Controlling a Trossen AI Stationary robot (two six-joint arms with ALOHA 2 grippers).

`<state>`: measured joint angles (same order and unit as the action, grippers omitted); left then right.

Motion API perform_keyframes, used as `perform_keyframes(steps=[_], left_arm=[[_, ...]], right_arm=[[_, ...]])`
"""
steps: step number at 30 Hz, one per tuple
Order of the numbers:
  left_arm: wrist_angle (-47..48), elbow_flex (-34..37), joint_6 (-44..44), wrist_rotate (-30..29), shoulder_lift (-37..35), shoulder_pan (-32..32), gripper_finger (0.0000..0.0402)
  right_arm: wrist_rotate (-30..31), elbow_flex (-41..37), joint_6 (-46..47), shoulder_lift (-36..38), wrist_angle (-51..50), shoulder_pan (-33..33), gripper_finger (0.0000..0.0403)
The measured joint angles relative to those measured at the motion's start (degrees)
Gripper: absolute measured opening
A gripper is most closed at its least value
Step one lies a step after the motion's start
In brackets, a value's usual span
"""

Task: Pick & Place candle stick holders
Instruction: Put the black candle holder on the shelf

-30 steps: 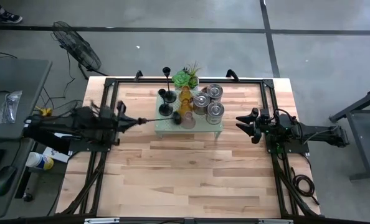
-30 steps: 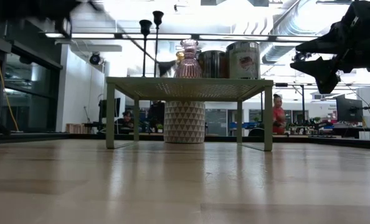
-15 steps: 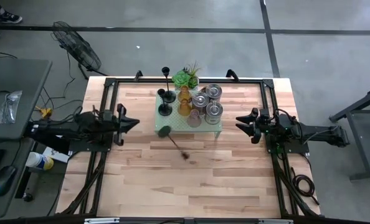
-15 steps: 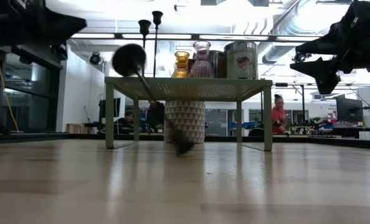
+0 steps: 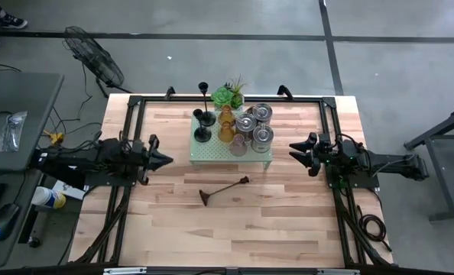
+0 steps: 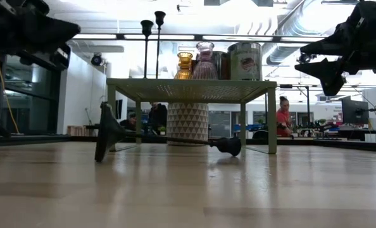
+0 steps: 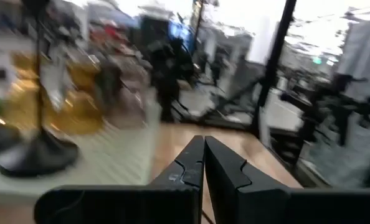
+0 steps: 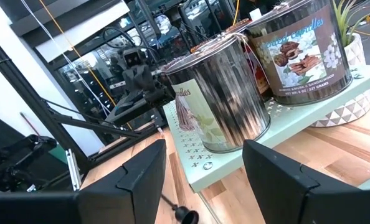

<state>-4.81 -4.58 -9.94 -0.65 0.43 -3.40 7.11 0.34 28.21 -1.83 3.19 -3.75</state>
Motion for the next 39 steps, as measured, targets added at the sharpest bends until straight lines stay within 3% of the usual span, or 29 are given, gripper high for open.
perform_keyframes(steps=[7,13,20,29,35,39], left_arm=[[5.2,0.0,-5.3,3.8,1.8,-1.8,0.0012],[5.2,-3.7,-2.3,-4.8,8.7,-8.5,0.0012],[12.0,-12.9,-2.4,-11.3,23.1,-13.2,0.0012],[16.7,-27.4,-2.1,-16.3,44.2,-13.1,0.0012],[17.0,-34.8,3.3,-14.7,56.2,-13.1,0.0013],[17.0,-38.9,3.7,-13.9,63.8,-13.1,0.0041]], right_arm=[[0.0,0.0,0.0,0.0,0.0,0.0,0.0206],[0.1,0.0,0.0,0.0,0.0,0.0,0.0206],[0.2,0.0,0.0,0.0,0.0,0.0,0.0206],[0.2,0.0,0.0,0.0,0.0,0.0,0.0206],[0.2,0.0,0.0,0.0,0.0,0.0,0.0206],[0.2,0.0,0.0,0.0,0.0,0.0,0.0206]])
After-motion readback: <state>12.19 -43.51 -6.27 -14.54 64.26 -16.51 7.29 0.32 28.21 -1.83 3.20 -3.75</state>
